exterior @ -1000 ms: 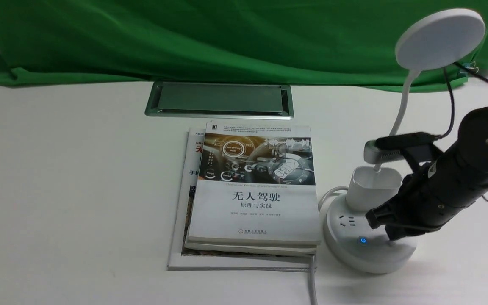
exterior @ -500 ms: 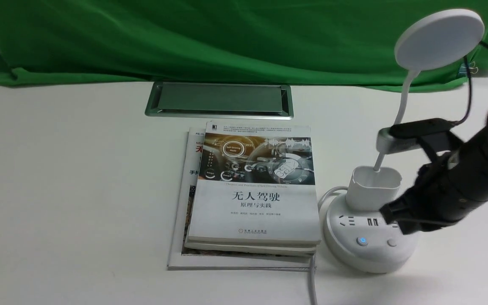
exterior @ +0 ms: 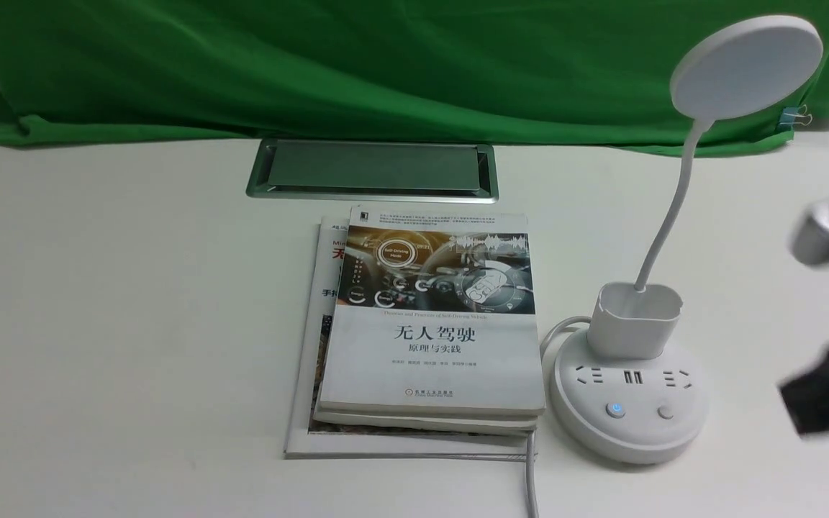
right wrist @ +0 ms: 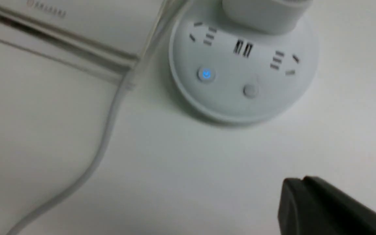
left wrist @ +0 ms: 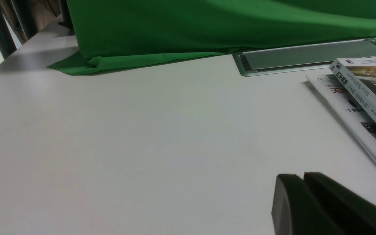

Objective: Turn off the desk lamp on the white desktop by hand.

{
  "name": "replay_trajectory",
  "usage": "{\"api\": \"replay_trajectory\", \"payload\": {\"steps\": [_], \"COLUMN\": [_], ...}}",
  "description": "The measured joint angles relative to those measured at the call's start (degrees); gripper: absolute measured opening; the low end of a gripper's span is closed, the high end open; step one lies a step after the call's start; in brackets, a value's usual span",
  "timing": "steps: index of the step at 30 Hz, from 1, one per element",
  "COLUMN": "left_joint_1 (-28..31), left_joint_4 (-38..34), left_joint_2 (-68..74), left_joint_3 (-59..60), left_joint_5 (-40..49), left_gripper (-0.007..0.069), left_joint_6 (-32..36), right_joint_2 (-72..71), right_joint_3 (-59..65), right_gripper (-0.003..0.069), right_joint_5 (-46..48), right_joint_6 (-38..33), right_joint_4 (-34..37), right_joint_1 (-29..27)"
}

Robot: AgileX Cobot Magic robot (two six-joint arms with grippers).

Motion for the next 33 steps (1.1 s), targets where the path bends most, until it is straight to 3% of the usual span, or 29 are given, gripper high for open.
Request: {"api": "replay_trajectory", "payload": {"steps": [13,17,24,33], "left_joint_1": [0.0,0.0,0.0,0.0], "left_joint_4": [0.0,0.0,0.0,0.0], "left_joint_2": [0.0,0.0,0.0,0.0], "left_joint_3": [0.0,0.0,0.0,0.0], "left_joint_5": [0.0,0.0,0.0,0.0], "left_gripper": [0.002,0.002,0.002,0.002], "left_joint_6": [0.0,0.0,0.0,0.0], "right_joint_2": [-14.7,-20.6,-37.7,-52.1], "right_joint_3": [2.2,8.4,29.1,44.5], "right_gripper": [0.0046,0.0041,0.0041,0.0041], "right_joint_5": [-0.9,-8.8,-30.5,-40.1], "right_joint_6": [1.1,-1.8,-4.7,-4.8], "right_joint_4": [0.0,-0.7,-1.3,-1.4], "right_joint_1": [0.0,-2.0,-11.9,-13.7]}}
